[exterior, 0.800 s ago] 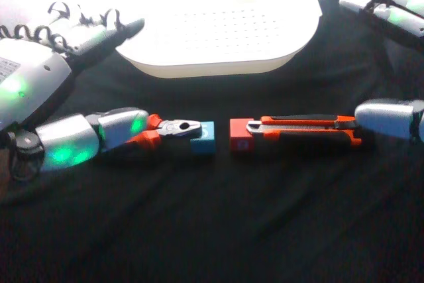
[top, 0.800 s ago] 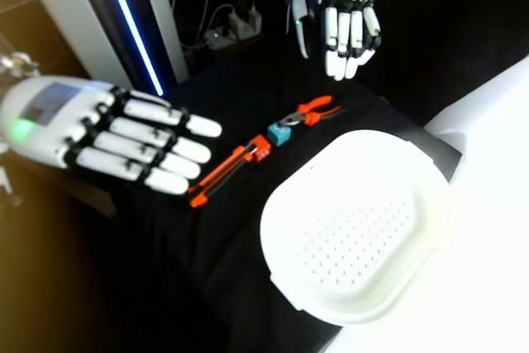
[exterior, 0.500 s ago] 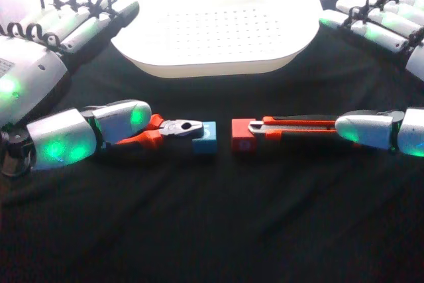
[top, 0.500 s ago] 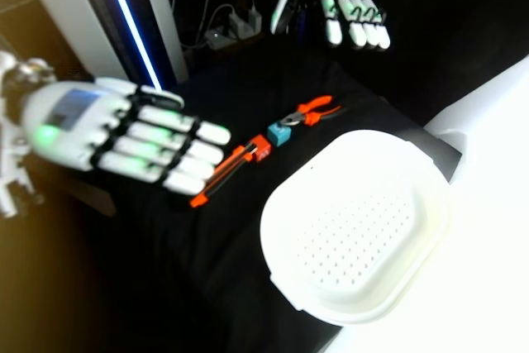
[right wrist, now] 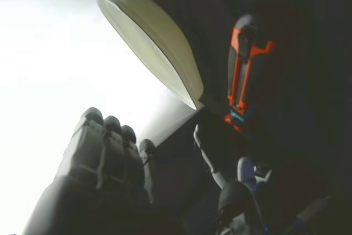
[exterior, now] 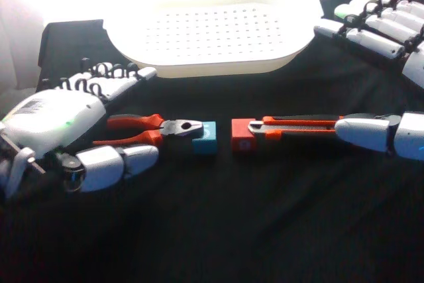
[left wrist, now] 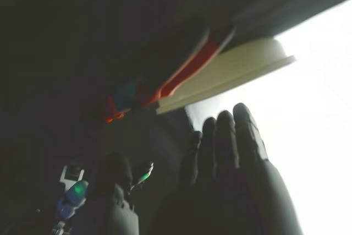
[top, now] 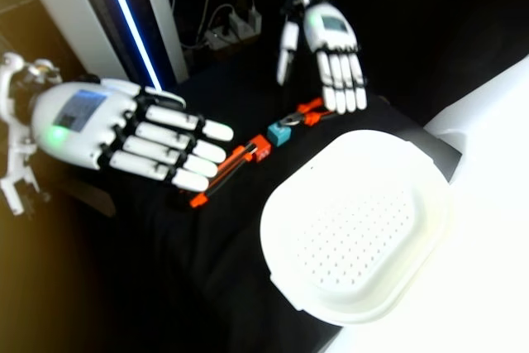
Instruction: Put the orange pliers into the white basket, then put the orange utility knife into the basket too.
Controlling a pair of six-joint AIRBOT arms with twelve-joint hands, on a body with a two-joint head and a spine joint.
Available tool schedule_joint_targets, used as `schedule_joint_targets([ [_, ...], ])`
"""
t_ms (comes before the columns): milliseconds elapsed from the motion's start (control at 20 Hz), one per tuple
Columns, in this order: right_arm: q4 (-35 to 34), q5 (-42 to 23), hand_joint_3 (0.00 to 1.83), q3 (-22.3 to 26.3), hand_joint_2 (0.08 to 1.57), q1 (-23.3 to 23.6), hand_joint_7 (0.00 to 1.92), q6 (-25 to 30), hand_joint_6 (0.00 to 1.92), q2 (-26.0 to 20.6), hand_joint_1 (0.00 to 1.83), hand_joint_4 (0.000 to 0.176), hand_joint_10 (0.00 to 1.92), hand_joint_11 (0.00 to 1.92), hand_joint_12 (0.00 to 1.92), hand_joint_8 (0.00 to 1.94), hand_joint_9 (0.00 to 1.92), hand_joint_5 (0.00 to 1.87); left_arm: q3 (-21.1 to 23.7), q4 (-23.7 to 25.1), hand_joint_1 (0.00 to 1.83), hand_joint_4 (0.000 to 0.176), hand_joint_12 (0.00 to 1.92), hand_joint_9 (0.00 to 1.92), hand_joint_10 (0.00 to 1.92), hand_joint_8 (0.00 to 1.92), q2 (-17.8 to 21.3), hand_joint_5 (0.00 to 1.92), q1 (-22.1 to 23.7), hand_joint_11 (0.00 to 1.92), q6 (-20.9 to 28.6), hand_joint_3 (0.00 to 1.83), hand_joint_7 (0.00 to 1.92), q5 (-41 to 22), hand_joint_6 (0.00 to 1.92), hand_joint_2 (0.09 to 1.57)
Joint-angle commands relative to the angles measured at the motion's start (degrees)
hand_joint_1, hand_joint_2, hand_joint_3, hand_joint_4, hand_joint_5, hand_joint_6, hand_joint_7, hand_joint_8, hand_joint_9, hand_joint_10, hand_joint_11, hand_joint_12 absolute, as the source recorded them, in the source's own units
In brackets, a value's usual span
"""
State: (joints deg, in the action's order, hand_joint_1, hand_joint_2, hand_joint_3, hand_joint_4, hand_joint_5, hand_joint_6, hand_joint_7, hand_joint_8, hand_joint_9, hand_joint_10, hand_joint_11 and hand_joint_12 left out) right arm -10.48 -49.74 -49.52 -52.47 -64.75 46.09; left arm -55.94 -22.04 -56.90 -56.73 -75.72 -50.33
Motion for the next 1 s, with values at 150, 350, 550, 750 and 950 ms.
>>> schedule_joint_targets([
  [150,0.12,-6.59,0.01,-0.06,1.19,0.2,0.0,-0.04,0.0,0.08,0.15,0.07,0.0,0.0,0.0,0.0,0.0,0.0,-2.64,-0.65,0.61,0.0,1.34,0.04,0.49,0.02,-3.1,0.12,1.75,0.0,-0.17,0.0,0.22,-1.09,0.01,1.21],
  [350,-0.09,-6.6,0.01,-0.07,1.21,0.18,0.0,-0.04,0.0,0.07,0.12,0.074,0.0,0.0,0.0,0.0,0.0,0.0,-3.39,-0.85,0.92,0.0,1.88,0.22,1.54,1.17,-3.89,0.53,2.05,0.2,-0.25,0.0,0.35,0.37,1.41,1.33],
  [550,-0.42,-6.6,0.01,-0.07,1.23,-0.19,0.0,-0.03,0.0,0.08,0.12,0.069,0.0,0.0,0.0,0.0,0.0,0.0,-3.19,-0.11,1.05,0.0,1.92,0.83,1.92,1.79,-3.54,0.45,3.5,0.92,-0.76,0.03,0.6,-0.91,1.72,1.39],
  [750,-0.57,-6.62,0.02,-0.06,1.27,-0.34,0.0,0.0,0.0,0.0,0.15,0.084,0.0,0.0,0.0,0.0,0.0,0.0,-0.83,2.05,1.51,0.0,1.92,1.47,1.92,1.92,-0.82,0.96,4.39,1.55,-0.9,0.0,1.22,-7.79,1.92,1.22],
  [950,-0.57,-6.64,0.01,0.01,1.28,-0.34,0.0,0.05,0.0,-0.04,0.15,0.091,0.0,0.0,0.0,0.0,0.0,0.0,1.83,5.68,1.63,0.023,1.92,1.54,1.92,1.92,3.27,1.07,5.65,1.57,-0.91,0.0,1.3,-15.38,1.92,1.19],
])
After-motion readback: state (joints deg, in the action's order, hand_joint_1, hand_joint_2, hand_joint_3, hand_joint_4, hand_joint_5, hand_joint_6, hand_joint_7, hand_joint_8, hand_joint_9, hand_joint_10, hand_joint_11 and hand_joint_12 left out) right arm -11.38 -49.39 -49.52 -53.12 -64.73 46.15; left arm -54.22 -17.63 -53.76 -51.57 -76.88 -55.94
